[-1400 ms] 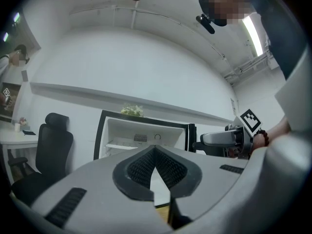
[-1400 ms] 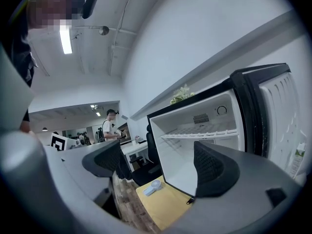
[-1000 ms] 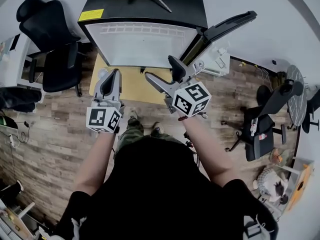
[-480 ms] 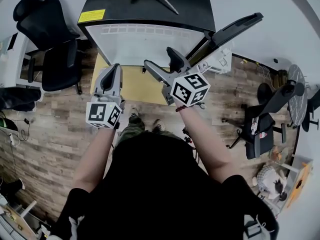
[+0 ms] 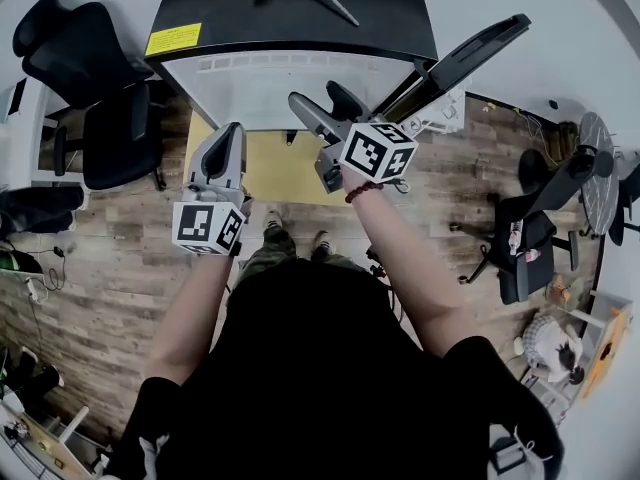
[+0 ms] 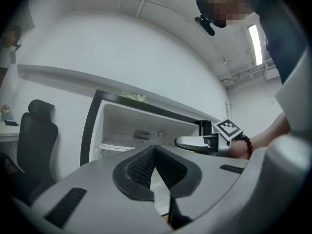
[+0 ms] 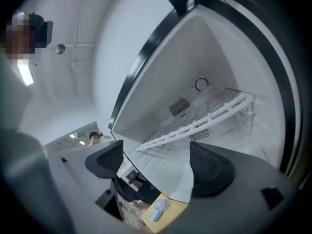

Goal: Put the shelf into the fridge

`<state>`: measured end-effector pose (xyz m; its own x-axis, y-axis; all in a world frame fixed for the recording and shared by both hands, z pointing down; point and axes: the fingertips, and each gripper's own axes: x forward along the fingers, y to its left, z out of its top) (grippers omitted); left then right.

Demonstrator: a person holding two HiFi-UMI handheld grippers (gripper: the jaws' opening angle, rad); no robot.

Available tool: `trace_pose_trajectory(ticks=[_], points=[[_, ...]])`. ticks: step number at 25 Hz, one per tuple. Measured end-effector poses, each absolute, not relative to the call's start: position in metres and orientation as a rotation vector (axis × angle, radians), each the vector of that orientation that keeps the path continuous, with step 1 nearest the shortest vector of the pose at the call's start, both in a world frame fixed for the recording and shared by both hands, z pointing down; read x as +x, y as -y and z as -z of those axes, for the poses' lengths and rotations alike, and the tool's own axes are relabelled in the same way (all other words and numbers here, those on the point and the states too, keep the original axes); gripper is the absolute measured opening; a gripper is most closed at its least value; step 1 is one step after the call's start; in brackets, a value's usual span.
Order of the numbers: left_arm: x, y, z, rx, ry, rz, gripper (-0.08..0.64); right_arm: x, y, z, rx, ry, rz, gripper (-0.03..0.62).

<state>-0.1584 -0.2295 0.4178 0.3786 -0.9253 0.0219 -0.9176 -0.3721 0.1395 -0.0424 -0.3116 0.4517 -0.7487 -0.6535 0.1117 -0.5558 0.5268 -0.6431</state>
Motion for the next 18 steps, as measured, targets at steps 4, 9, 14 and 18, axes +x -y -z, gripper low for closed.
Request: trace_pose_trajectory(ticks=[4, 9, 14, 18], points=[[-0.160, 0.231, -0.420, 2.507, 1.658, 0.078, 0.018, -0.047, 0.324, -0.460, -1.013, -2.508, 1.151, 0.420], [-0.164, 0.233, -0.421, 2.516, 1.638, 0.066, 0.018, -0.055, 0.343, -0.463, -0.975, -2.357, 1.282, 0.402], [-0.168, 0.238, -0.422, 2.521, 1.626, 0.057, 0.018, -0.061, 0.360, -0.467, -0.946, -2.288, 1.365, 0.348], [-0.172, 0.241, -0.423, 2.517, 1.628, 0.052, 0.018, -0.062, 0.369, -0.468, -0.900, -2.169, 1.439, 0.327]])
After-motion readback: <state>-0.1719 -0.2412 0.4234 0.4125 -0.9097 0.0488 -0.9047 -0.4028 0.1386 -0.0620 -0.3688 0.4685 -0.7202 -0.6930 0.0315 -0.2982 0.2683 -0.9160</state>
